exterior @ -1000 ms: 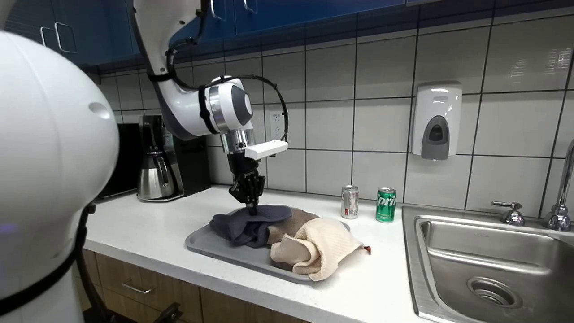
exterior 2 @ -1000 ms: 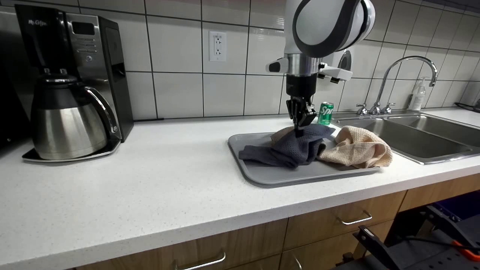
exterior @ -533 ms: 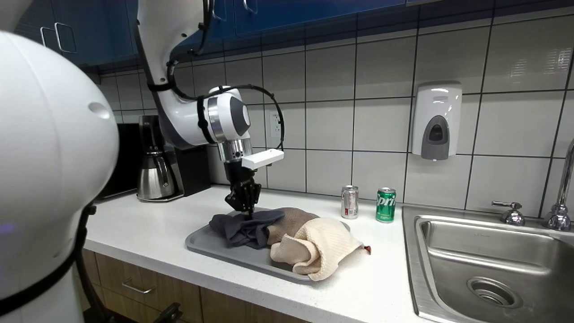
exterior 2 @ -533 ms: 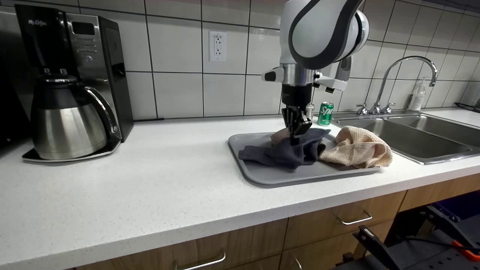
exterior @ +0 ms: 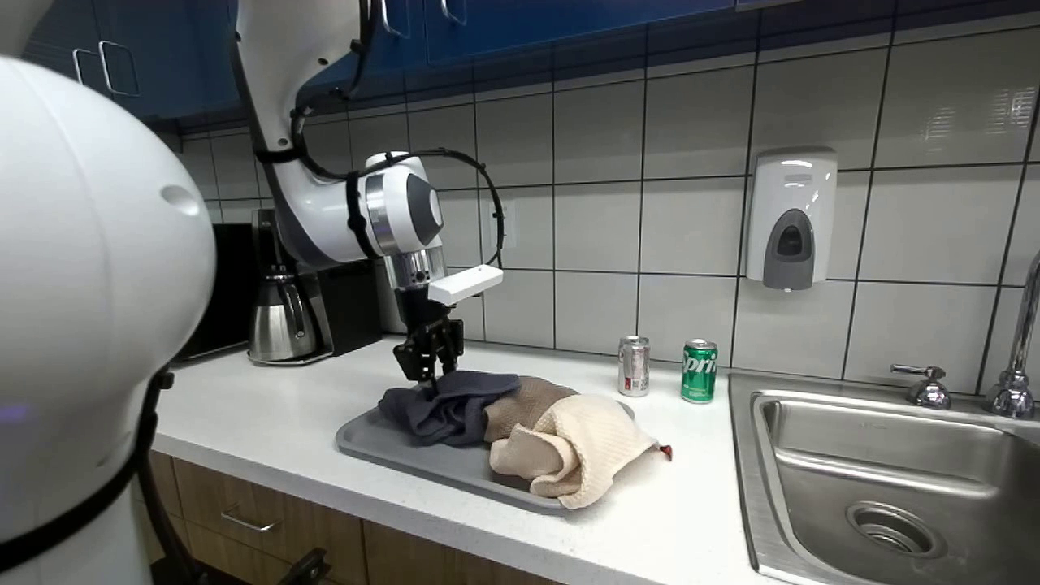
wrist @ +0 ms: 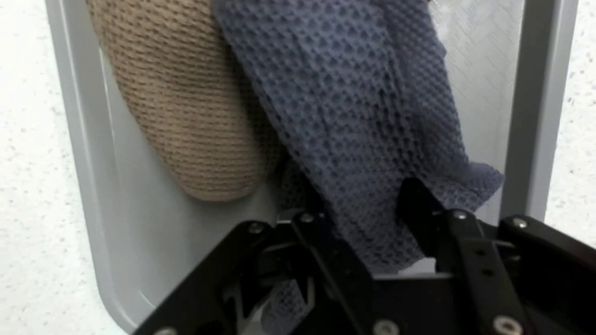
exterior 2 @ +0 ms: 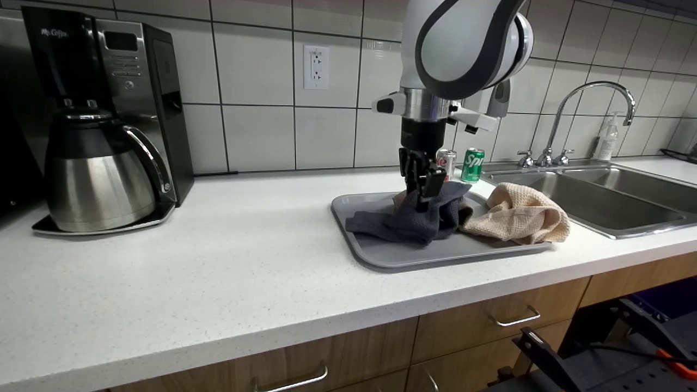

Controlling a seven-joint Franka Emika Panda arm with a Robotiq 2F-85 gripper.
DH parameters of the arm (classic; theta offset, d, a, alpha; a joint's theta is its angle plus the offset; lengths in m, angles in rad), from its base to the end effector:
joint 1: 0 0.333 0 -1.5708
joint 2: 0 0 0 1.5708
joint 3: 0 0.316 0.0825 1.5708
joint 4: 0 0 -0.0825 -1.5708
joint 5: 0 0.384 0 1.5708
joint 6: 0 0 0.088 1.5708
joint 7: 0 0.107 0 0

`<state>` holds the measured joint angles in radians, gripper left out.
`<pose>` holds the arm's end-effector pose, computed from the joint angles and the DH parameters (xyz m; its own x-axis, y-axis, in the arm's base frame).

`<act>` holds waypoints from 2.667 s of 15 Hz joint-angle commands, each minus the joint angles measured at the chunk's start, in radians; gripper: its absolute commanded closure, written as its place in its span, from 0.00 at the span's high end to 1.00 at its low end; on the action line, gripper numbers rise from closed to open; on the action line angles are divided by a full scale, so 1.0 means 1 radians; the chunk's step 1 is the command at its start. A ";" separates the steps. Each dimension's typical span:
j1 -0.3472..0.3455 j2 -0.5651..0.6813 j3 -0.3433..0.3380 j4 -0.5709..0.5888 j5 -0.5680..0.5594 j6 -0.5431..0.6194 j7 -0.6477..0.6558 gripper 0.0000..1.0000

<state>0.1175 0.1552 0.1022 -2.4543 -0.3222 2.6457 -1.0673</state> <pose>0.4733 0.1152 0.2395 0.0095 0.9929 -0.1189 0.9963 0.0008 0.0865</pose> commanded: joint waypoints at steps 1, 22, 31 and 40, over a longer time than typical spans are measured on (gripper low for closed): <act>0.001 -0.084 0.028 -0.052 0.010 -0.012 0.030 0.82; 0.098 -0.552 0.041 -0.344 0.049 -0.160 0.395 1.00; 0.141 -0.657 0.028 -0.322 0.084 -0.251 0.532 1.00; 0.129 -0.692 -0.016 -0.332 0.093 -0.261 0.577 1.00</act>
<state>0.2429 -0.4834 0.1021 -2.7706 -0.2413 2.4149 -0.5148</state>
